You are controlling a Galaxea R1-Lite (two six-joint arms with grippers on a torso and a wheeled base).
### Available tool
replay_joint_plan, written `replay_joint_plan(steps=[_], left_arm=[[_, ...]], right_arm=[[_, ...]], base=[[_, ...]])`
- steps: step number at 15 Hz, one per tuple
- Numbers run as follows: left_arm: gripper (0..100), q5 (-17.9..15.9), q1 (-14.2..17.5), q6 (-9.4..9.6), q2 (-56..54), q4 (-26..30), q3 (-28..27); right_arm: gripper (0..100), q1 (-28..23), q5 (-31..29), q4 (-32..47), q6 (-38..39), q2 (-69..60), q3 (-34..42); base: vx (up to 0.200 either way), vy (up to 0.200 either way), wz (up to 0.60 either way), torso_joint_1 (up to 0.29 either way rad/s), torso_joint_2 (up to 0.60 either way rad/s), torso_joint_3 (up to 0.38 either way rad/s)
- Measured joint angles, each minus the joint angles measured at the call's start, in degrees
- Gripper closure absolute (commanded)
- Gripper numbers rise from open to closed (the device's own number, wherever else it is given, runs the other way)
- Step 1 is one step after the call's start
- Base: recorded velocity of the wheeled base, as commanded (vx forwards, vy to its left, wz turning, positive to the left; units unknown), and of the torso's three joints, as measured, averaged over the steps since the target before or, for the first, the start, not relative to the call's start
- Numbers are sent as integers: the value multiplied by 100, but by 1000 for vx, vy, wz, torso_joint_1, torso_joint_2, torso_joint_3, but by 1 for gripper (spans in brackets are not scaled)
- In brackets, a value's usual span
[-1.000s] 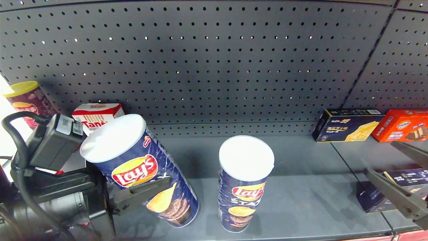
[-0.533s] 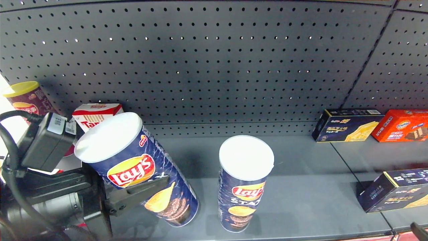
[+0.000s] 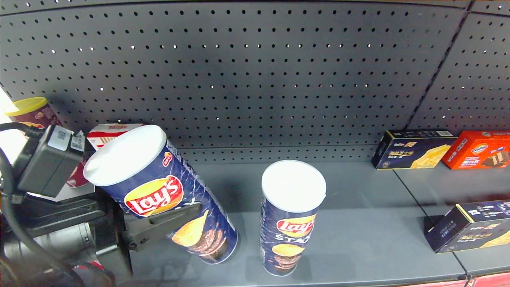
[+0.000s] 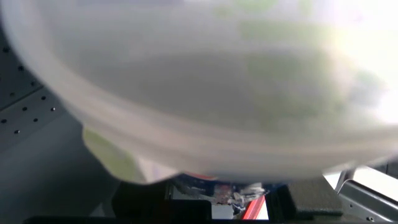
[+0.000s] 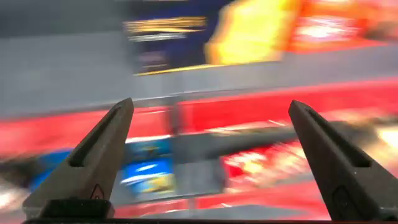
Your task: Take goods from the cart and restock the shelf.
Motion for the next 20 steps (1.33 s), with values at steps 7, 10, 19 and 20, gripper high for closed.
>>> replay_joint_plan(steps=[7, 10, 19, 20], left_arm=[[100, 132, 29, -23, 0, 5, -63], [100, 345, 173, -66, 9, 27, -412], [100, 347, 245, 363, 894, 1335, -2042], [100, 261, 247, 407, 1111, 1275, -2238]], right_arm=[[0, 4, 389, 202, -191, -89, 16], [0, 4, 389, 202, -191, -89, 16], [0, 4, 389, 202, -191, -88, 16], [0, 4, 389, 202, -190, -85, 16]], base=[[0, 0, 0, 0, 0, 0], [0, 0, 0, 0, 0, 0], [0, 0, 0, 0, 0, 0], [0, 0, 0, 0, 0, 0]])
